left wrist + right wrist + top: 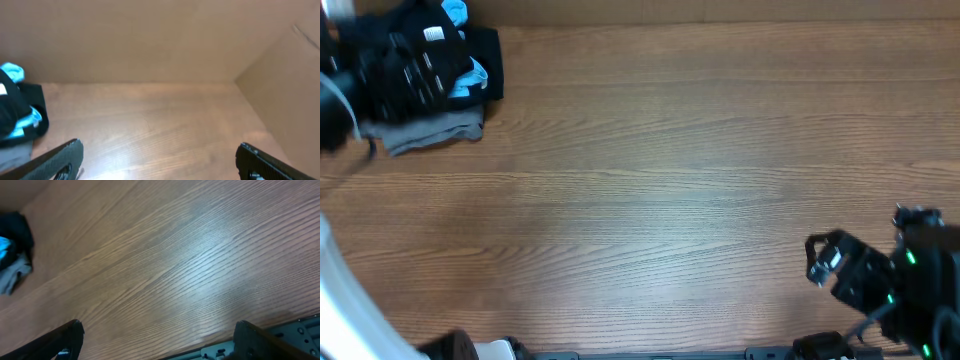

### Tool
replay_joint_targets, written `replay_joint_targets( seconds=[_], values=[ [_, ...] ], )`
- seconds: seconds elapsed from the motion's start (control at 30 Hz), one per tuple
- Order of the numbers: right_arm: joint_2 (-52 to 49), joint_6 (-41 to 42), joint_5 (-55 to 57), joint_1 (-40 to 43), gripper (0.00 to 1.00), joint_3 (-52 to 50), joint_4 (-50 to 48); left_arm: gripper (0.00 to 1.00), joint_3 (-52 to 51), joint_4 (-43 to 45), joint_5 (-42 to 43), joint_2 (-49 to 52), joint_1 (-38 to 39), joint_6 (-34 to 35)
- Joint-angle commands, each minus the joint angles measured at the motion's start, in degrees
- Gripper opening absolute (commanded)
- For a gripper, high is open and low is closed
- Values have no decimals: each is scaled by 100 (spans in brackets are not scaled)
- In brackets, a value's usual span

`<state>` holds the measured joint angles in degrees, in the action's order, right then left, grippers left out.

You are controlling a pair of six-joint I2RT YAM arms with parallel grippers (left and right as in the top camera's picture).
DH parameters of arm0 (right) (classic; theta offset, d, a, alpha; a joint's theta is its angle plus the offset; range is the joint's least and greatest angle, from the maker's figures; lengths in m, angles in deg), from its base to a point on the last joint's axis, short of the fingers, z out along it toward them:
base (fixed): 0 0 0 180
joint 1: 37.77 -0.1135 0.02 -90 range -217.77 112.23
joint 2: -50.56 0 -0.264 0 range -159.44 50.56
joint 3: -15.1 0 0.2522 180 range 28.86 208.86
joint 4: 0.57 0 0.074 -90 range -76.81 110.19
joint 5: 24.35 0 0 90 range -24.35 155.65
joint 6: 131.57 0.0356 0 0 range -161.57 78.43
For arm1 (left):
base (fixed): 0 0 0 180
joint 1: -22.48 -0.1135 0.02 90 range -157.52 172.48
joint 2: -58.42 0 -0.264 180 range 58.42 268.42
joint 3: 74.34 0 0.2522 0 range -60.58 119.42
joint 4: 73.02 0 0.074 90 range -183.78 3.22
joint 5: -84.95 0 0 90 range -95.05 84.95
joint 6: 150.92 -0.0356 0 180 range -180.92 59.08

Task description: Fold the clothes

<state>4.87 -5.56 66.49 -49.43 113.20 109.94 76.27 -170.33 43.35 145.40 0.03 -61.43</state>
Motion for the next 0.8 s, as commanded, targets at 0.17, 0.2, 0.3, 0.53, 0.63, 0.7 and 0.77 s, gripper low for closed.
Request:
replay_joint_targets(
  seconds=[0.17,0.2,0.3,0.53,0.63,0.7,0.77],
  values=[
    [1032,-42,-48,15,100,-68,17,100,-116,-1325,-184,-1019,31,-1062],
    [1130,-42,-50,15,100,-118,26,100,-330,-1325,-396,-1198,33,-984],
    [1366,-46,-46,15,100,-284,28,99,-1121,-1325,-525,-1812,24,-949],
    [1521,-48,-46,15,100,-627,-195,100,-3840,-1143,-1268,-4232,-17,-308],
    [1521,-46,-46,15,100,-846,-590,100,-4850,-675,-1451,-5423,-20,227],
    [1519,-44,-48,15,100,-990,-901,100,-5276,-358,-1558,-6100,-17,518],
    [1519,-42,-46,15,100,-1119,-1152,100,-5567,-94,-1700,-6664,-17,769]
  ],
)
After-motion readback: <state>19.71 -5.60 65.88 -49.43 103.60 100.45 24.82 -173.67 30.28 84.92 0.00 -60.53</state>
